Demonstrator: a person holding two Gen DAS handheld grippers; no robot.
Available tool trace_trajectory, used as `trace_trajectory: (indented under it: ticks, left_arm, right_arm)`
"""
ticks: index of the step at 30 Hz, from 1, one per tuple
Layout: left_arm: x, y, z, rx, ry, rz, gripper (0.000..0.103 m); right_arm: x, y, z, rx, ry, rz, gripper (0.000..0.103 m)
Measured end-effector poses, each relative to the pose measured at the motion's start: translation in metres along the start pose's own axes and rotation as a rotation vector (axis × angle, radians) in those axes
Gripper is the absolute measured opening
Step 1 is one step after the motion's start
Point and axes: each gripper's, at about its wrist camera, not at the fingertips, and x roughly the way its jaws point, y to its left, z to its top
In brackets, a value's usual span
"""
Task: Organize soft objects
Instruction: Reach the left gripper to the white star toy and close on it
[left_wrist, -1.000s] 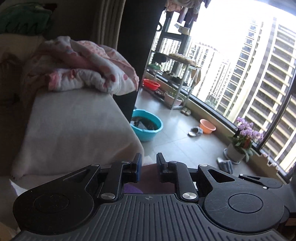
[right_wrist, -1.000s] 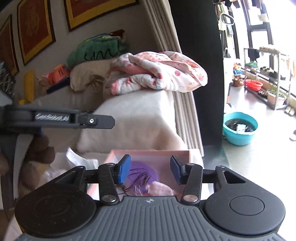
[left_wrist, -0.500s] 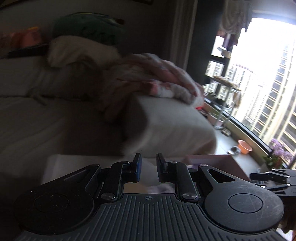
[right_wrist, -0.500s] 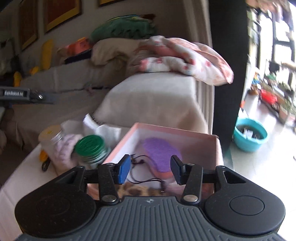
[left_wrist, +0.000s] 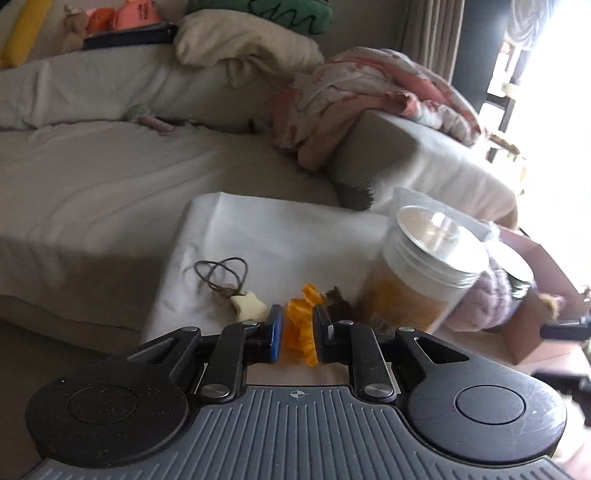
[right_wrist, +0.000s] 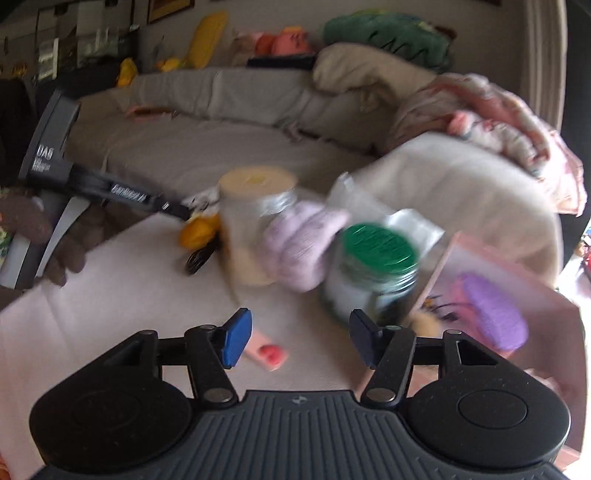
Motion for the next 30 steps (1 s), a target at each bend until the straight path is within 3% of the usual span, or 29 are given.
trace_trajectory:
  ticks: [2,7,11,15,17,20,26,30]
  left_arm:
    - [0.005,-0.005,-0.005,0.004,0.022,0.000,0.019]
    - [0.012,-0.007,-0.023,0.023,0.148,-0.080,0.021]
    - [0.001,-0.009,-0.023,0.030,0.132,-0.147,0.022]
    - [-0.008,0.007,-0.004,-0.075,0.006,-0.004,0.024]
    - [0.001,0.019,0.003,-0.159,0.014,0.069,0.024]
    - [0.016,0.029,0.008,-0.250,0.036,0.098,0.023]
    - [0.043,0.018,0.008,-0.137,0.076,0.134,0.024]
    - [0.045,0.003,0.001,0.026,0.065,0.147,0.030]
  right_arm:
    - [0.011,0.010,-0.007,-0.006,0.020,-0.012,0.059]
    - [0.025,0.025,-0.019,-0.032,0.039,-0.016,0.059]
    - [0.029,0.023,-0.026,-0.006,0.030,-0.020,0.059]
    - [0.031,0.028,-0.034,-0.020,-0.010,-0.051,0.059]
    - [0.029,0.030,-0.035,-0.041,-0.022,-0.057,0.059]
    - [0.027,0.033,-0.037,-0.052,-0.026,-0.055,0.059]
    - [0.028,0.028,-0.037,-0.010,-0.018,-0.041,0.062]
    - [0.031,0.022,-0.034,0.009,-0.013,-0.032,0.063]
